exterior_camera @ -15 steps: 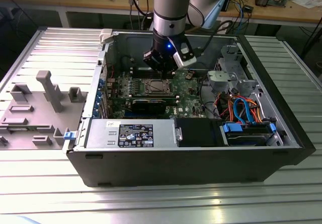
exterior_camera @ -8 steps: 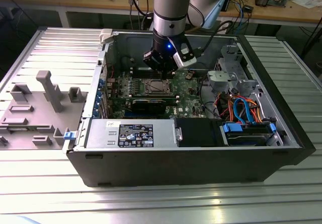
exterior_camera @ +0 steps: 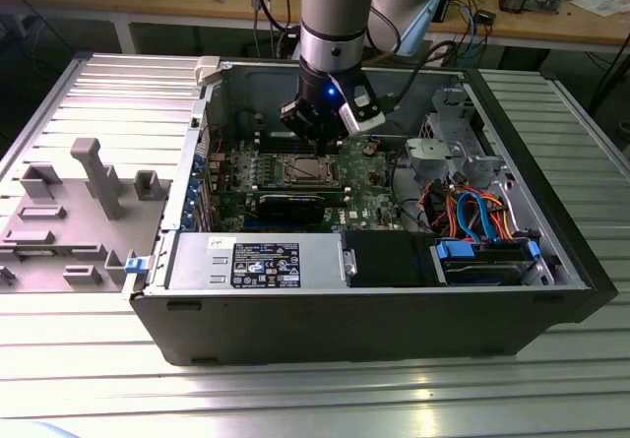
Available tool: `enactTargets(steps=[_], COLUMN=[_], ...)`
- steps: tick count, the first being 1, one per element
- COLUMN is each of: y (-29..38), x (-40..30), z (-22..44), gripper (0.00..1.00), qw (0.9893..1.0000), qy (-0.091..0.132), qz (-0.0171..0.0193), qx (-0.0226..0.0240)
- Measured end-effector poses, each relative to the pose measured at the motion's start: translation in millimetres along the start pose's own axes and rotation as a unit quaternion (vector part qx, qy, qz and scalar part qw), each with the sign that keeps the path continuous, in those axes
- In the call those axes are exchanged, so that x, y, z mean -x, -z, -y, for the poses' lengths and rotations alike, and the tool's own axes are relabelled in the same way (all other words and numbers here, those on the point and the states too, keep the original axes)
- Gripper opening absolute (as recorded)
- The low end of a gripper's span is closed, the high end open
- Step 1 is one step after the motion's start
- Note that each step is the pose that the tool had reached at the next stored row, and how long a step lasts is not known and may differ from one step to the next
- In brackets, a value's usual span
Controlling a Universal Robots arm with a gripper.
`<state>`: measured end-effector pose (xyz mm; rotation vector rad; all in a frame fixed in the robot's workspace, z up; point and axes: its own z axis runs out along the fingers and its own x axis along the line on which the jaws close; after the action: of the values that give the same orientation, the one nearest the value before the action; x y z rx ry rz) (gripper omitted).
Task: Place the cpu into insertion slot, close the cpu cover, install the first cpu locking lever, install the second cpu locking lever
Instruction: 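Install the second cpu locking lever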
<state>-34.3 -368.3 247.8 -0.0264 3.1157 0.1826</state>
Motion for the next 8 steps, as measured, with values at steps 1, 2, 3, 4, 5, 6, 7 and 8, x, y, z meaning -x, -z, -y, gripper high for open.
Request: enactTargets(steps=[1,2,3,4,5,6,7,8], y=[0.1,1.1,1.9,2.0,2.1,2.3,2.4,2.4], x=[0.0,0.0,0.0,0.0,0.0,-0.2,-0.4,-0.6], z=[0.0,-0.1,-0.2,-0.2,0.4,1.6,2.8,4.6], gripper=[0.11,0.11,0.11,0.11,0.11,0.11,0.11,0.11], qw=[1.0,1.0,1.0,1.0,1.0,1.0,1.0,1.0], qy=[0.0,0.0,0.0,0.0,0.0,0.0,0.0,0.0], qz=[0.0,0.0,0.0,0.0,0.0,0.0,0.0,0.0], qx=[0.0,-0.0001,-0.0001,0.0001,0.0,0.0,0.0,0.0])
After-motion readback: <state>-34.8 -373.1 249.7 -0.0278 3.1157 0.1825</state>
